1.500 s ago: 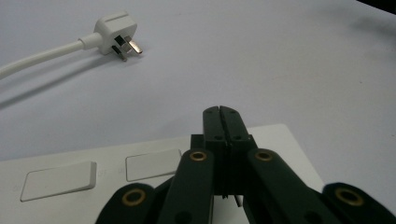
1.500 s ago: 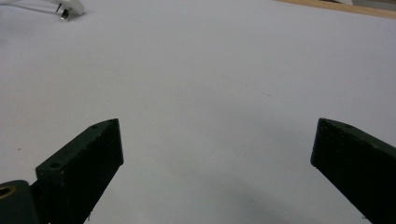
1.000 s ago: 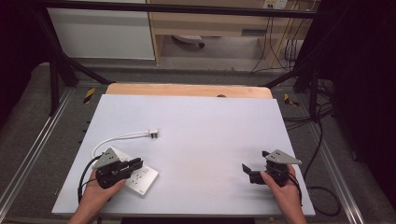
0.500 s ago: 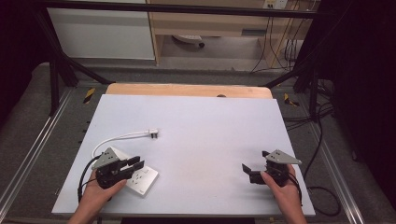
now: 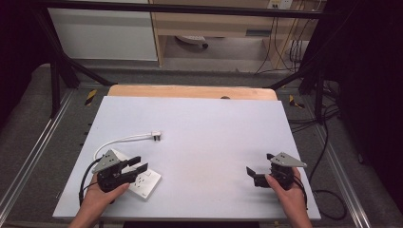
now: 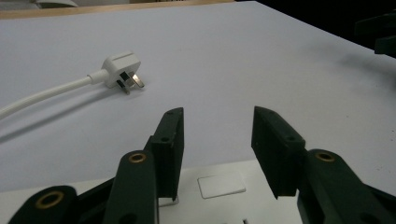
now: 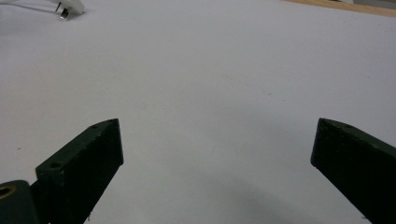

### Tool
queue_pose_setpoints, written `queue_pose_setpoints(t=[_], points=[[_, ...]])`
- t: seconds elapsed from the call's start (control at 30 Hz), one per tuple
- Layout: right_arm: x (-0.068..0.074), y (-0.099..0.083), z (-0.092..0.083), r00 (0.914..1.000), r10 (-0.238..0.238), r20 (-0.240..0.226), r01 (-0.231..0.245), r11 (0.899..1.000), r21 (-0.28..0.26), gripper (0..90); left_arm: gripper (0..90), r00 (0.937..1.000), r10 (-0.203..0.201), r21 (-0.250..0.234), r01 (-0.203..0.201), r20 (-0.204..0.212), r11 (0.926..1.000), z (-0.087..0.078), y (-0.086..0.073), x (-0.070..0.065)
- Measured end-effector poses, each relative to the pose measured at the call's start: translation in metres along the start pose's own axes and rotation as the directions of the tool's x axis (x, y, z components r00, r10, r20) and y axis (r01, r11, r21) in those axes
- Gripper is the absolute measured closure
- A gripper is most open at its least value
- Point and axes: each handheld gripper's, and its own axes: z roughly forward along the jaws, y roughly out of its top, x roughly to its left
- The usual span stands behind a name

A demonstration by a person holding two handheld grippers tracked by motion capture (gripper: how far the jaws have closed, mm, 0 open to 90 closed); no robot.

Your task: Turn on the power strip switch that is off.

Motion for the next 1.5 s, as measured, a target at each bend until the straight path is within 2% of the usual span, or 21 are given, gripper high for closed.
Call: queue_pose_setpoints(t=[0.63, 0.73, 0.9, 1.07, 1.27, 1.5], points=[[0.000, 0.000, 0.000, 1.0000, 0.000, 0.000, 0.000, 1.000, 0.001, 2.7, 38.4, 1.0000, -0.007, -0.056, 0.006, -0.002, 0.9984, -0.006, 0.006, -0.004], [0.000, 0.000, 0.000, 1.0000, 0.001, 0.000, -0.001, 1.000, 0.002, 2.7, 33.1, 0.9998, -0.017, -0.059, 0.017, -0.007, 0.9981, -0.006, 0.007, -0.005], [0.000, 0.000, 0.000, 1.0000, 0.001, 0.000, -0.001, 1.000, 0.002, 2.7, 19.4, 0.9996, -0.024, -0.048, 0.024, -0.012, 0.9985, -0.006, 0.008, -0.007], [-0.001, 0.000, 0.000, 1.0000, 0.000, 0.000, 0.000, 1.000, 0.000, 2.7, 13.7, 0.9997, -0.023, -0.053, 0.023, 0.000, 0.9983, -0.007, 0.010, -0.010], [-0.001, 0.000, 0.000, 1.0000, 0.000, -0.001, 0.000, 1.000, -0.001, 2.7, 10.4, 0.9998, -0.021, -0.072, 0.020, -0.005, 0.9972, -0.012, 0.011, -0.011], [-0.001, 0.000, -0.001, 1.0000, -0.001, 0.000, 0.001, 1.000, -0.003, 2.7, 10.1, 0.9992, -0.034, -0.123, 0.031, -0.022, 0.9919, -0.028, 0.013, -0.008]])
